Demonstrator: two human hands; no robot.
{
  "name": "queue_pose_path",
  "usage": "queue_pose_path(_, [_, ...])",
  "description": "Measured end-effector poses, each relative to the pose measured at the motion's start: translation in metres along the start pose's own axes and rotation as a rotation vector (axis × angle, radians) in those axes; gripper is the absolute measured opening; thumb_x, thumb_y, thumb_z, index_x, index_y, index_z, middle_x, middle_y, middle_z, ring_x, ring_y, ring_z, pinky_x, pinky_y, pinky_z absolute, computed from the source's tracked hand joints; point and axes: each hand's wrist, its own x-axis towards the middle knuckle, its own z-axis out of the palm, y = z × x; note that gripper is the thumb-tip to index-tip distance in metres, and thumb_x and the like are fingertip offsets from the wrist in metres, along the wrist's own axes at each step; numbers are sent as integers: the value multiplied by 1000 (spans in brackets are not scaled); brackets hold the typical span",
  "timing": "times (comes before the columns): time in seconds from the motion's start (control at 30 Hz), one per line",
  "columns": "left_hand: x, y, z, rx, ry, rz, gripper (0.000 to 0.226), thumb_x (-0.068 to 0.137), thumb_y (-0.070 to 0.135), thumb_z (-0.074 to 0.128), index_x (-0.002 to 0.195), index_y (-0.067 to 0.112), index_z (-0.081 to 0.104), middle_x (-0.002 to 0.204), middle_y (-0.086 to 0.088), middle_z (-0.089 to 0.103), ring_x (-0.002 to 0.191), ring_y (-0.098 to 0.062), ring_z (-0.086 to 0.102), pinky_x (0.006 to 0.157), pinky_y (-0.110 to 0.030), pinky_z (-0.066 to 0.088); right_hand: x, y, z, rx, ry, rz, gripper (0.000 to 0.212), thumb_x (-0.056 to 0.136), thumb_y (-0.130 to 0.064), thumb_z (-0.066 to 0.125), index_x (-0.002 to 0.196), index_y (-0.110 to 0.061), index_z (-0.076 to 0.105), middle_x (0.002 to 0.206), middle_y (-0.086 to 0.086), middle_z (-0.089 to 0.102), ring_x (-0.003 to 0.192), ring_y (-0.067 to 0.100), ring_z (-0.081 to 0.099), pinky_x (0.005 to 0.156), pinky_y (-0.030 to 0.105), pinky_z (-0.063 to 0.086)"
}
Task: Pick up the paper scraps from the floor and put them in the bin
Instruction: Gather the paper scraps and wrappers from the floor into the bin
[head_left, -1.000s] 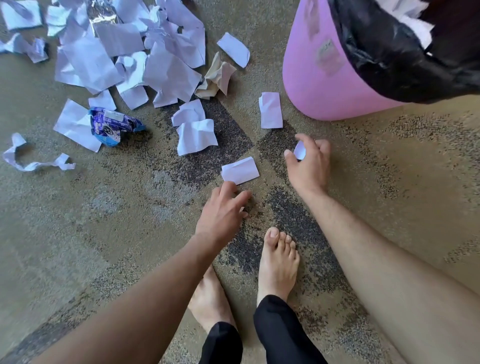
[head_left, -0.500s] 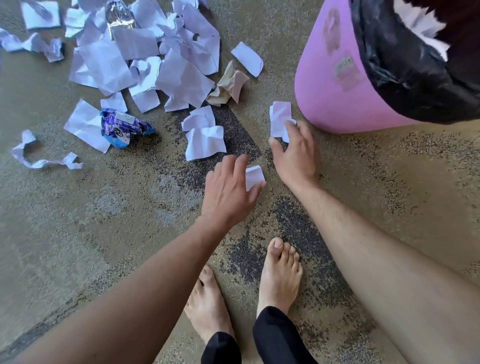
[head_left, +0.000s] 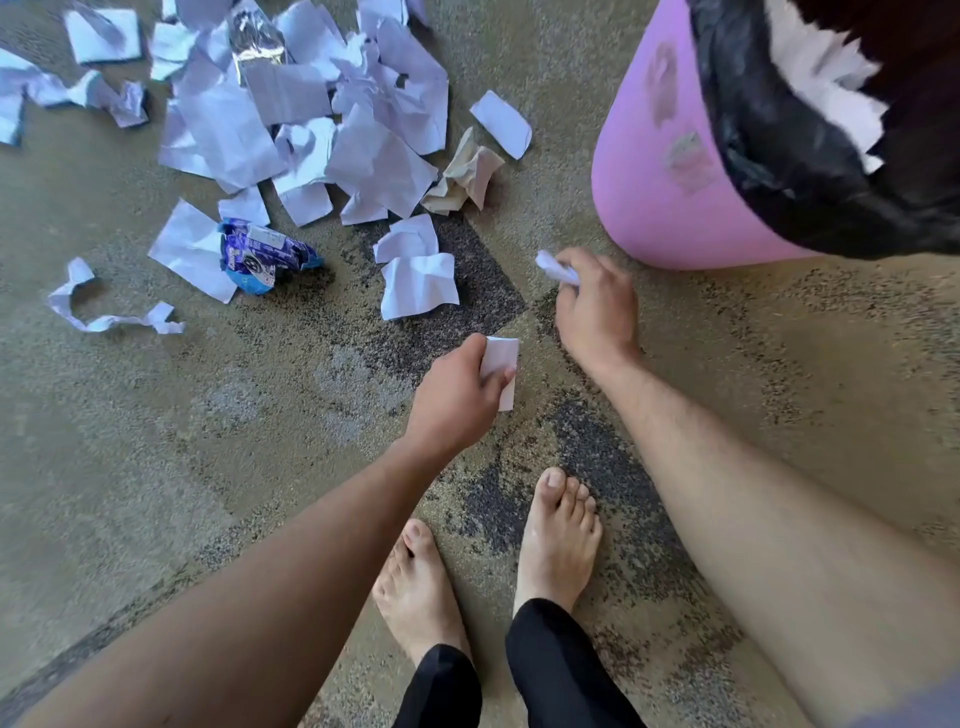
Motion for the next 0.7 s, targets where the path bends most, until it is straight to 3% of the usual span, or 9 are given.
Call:
queue_pose_path(0.07, [-11, 10, -14, -133, 23, -58, 27, 93, 30, 62, 83, 12, 45, 75, -5, 61, 72, -30, 60, 62, -40, 47, -22, -7, -17, 102, -61, 2, 30, 90, -6, 58, 117, -18, 66, 98, 9, 65, 79, 18, 51, 54, 12, 26])
queue_pose_path(0.2, [-39, 49, -46, -387, 44, -77, 22, 93, 26, 63, 89, 6, 54, 79, -11, 64, 70, -27, 62, 60, -43, 50, -68, -35, -75, 290, -42, -29, 25, 88, -12, 66, 112, -20, 68, 91, 0, 68, 79, 20, 60, 63, 19, 37])
queue_pose_path(0.27, [-56, 79, -65, -526, 36, -55, 19, 94, 22, 64, 93, 5, 57, 78, -7, 65, 67, -19, 61, 58, -37, 50, -90, -51, -113, 405, 0, -25, 24, 89, -14, 66, 112, -22, 68, 92, -7, 70, 78, 16, 65, 68, 17, 44])
queue_pose_path(0.33, [-72, 114, -84, -637, 38, -25, 19, 91, 23, 66, 94, 6, 59, 78, -4, 63, 68, -14, 59, 59, -31, 49, -107, -66, -151, 506, 36, 18, 23, 91, -19, 65, 113, -25, 67, 95, -9, 71, 79, 13, 68, 71, 23, 53])
queue_pose_path(0.43, [-91, 168, -109, -737, 73, 41, 27, 80, 37, 66, 88, 12, 61, 75, 0, 60, 68, -13, 57, 59, -32, 46, -119, -84, -207, 653, 82, 97, 24, 92, -25, 66, 115, -28, 66, 98, -7, 73, 82, 14, 70, 74, 37, 58])
queue_pose_path(0.6, [-92, 249, -144, -759, 103, 183, 25, 85, 33, 66, 90, 9, 61, 74, -6, 59, 70, -19, 55, 62, -36, 46, -98, -98, -288, 792, 189, 200, 18, 91, -23, 69, 107, -31, 65, 86, -3, 71, 61, 13, 65, 56, 28, 56])
queue_pose_path(0.7, [-72, 290, -158, -623, 89, 193, 16, 90, 28, 65, 99, 15, 62, 80, 7, 64, 72, -7, 59, 64, -34, 50, -69, -83, -308, 721, 218, 236, 20, 89, -25, 70, 107, -33, 64, 102, -5, 70, 75, 15, 68, 64, 37, 60])
